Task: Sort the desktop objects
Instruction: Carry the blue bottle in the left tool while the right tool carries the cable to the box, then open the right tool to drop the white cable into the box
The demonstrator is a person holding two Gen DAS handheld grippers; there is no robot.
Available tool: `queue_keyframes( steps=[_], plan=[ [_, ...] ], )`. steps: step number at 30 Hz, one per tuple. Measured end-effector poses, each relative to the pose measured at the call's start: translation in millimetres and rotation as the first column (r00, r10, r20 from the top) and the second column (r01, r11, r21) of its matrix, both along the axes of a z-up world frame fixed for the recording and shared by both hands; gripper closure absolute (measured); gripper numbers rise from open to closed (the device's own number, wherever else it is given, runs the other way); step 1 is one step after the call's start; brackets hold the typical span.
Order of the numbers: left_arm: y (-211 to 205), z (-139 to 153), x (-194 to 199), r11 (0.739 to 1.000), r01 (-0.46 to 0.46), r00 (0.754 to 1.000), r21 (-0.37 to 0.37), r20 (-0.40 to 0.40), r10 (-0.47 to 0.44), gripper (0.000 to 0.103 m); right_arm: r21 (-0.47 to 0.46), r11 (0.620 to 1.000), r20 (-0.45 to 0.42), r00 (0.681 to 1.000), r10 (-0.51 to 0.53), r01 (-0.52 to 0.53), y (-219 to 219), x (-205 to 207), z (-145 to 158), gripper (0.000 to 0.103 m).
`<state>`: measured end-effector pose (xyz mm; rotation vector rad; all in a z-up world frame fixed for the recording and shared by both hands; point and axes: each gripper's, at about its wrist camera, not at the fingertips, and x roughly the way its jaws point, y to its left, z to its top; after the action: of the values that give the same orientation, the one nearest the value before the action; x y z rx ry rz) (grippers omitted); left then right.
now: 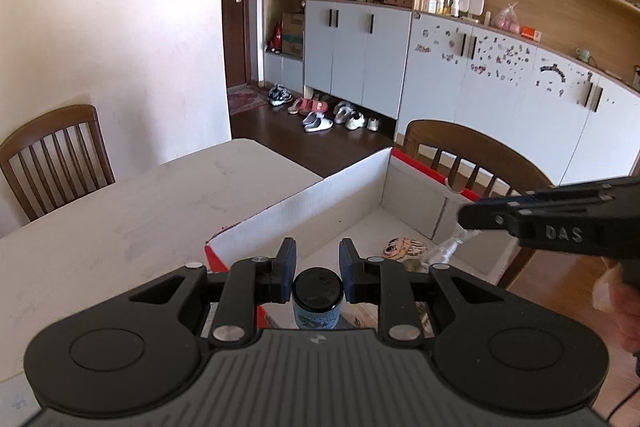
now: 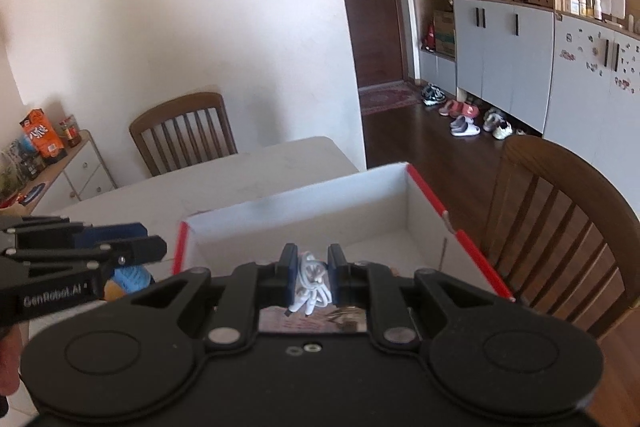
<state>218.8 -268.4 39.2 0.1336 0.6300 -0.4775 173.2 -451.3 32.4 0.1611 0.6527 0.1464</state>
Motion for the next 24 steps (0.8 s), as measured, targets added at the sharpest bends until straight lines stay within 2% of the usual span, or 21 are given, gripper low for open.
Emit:
queue_keyframes(
  steps=[6,16,24],
  plan=[
    [-19.7,-10.0,29.3,0.999,-0.022,1.0,0.046,-0.016,0.023,0.081,0.03,0.999,-0.075,0.997,0.036,-0.034,-11.9,8.6,-17.8,0.088],
    [-45.5,-45.0,68.5,0.981,-0.033,0.997,0.189,-0.06,0.045,0.081,0.106,0.986,-0.187,0.972,0.145,-0.127,-5.4,28.6,-43.7,0.088],
    [-57.7,-63.9,80.0,0.972,-0.009,0.994,0.235,-0.102,0.034,0.081,0.122,0.983,-0.244,0.956,0.161,-0.134,-9.9,40.4,-56.9,0.088]
  ],
)
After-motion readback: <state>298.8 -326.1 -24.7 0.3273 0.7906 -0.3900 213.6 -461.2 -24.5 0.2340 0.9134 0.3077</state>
